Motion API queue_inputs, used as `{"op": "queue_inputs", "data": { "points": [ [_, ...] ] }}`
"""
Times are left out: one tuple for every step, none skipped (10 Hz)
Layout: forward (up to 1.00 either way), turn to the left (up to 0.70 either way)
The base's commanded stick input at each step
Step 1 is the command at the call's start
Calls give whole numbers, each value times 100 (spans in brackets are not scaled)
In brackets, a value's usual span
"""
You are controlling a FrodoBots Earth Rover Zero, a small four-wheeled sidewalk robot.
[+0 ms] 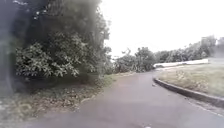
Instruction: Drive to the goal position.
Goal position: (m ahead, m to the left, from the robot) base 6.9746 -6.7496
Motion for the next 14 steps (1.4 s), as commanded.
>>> {"op": "queue_inputs", "data": {
  "points": [
    [45,0],
    [45,0],
    [45,0],
    [45,0],
    [45,0],
    [45,0],
    [45,0],
    [45,0],
    [45,0],
    [45,0],
    [45,-27],
    [45,-27],
    [45,-27],
    [45,0]
  ]
}}
